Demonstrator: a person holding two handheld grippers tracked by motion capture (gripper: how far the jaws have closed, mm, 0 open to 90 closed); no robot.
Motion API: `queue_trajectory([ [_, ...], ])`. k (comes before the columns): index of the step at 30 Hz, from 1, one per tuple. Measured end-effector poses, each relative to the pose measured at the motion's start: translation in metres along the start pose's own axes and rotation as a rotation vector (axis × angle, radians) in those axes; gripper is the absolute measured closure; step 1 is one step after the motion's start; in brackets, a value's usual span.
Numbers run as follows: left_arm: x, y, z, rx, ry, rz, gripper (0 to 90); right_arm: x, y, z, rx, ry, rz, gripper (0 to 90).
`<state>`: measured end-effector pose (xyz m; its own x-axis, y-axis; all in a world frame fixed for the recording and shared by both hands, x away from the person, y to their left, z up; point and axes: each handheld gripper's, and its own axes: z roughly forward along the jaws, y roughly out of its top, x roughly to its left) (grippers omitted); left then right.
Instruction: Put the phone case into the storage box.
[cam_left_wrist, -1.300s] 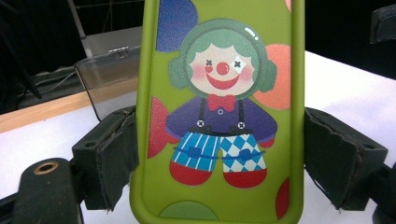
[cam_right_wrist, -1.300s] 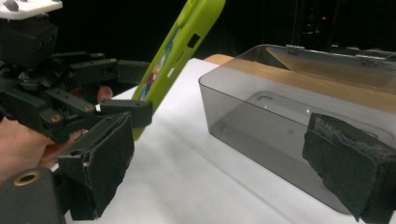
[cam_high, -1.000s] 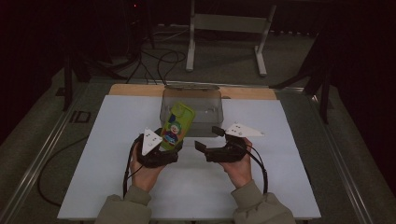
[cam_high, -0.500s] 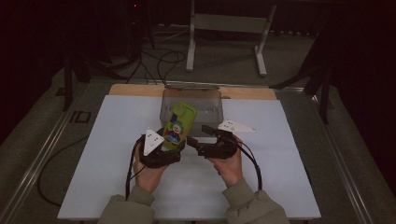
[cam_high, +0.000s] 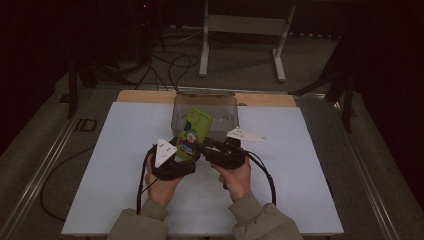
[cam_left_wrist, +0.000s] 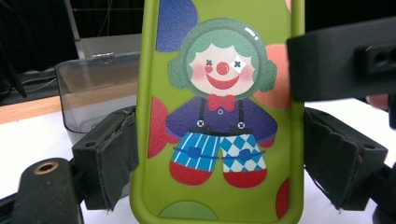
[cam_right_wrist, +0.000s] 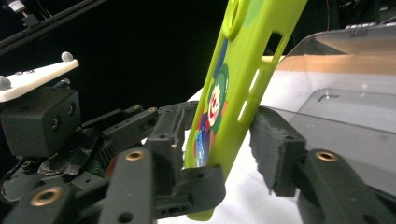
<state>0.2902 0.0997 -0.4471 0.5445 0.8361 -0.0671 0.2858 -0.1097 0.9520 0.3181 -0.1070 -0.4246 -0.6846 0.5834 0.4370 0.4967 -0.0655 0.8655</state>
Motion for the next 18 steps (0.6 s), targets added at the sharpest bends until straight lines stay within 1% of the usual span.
queue_trajectory([
  [2, 0.0004, 0.0, -0.0005, -0.005, -0.002, -0.005, 16.9, 0.0015, -0.001, 0.0014, -0.004, -0.006, 0.018, 63.8],
  [4, 0.0011, 0.0005, -0.0014, -0.012, -0.006, -0.014, 16.9, 0.0015, -0.0014, 0.0018, -0.008, -0.021, 0.028, 71.0],
  [5, 0.0011, 0.0007, -0.0017, -0.011, -0.007, -0.019, 16.9, 0.0012, -0.0015, 0.0018, -0.016, -0.02, 0.038, 72.3],
  [7, 0.0013, 0.0005, -0.0013, -0.014, -0.013, -0.03, 16.9, 0.0009, -0.0015, 0.0024, -0.019, -0.014, 0.064, 72.6],
  [9, 0.0009, 0.0005, -0.0012, -0.019, -0.016, -0.039, 16.9, 0.0012, -0.0016, 0.003, -0.022, -0.015, 0.072, 72.8],
  [11, 0.0004, 0.0007, -0.0007, -0.023, -0.023, -0.044, 16.9, 0.0002, -0.0018, 0.004, -0.023, -0.005, 0.083, 73.1],
  [15, 0.0008, 0.0008, -0.0002, -0.026, -0.025, -0.062, 16.9, -0.0007, -0.0015, 0.0052, -0.035, -0.001, 0.11, 76.2],
  [18, 0.0006, 0.0006, 0.0005, -0.022, -0.022, -0.07, 16.9, 0.0001, -0.0013, 0.0058, -0.036, -0.009, 0.11, 76.7],
])
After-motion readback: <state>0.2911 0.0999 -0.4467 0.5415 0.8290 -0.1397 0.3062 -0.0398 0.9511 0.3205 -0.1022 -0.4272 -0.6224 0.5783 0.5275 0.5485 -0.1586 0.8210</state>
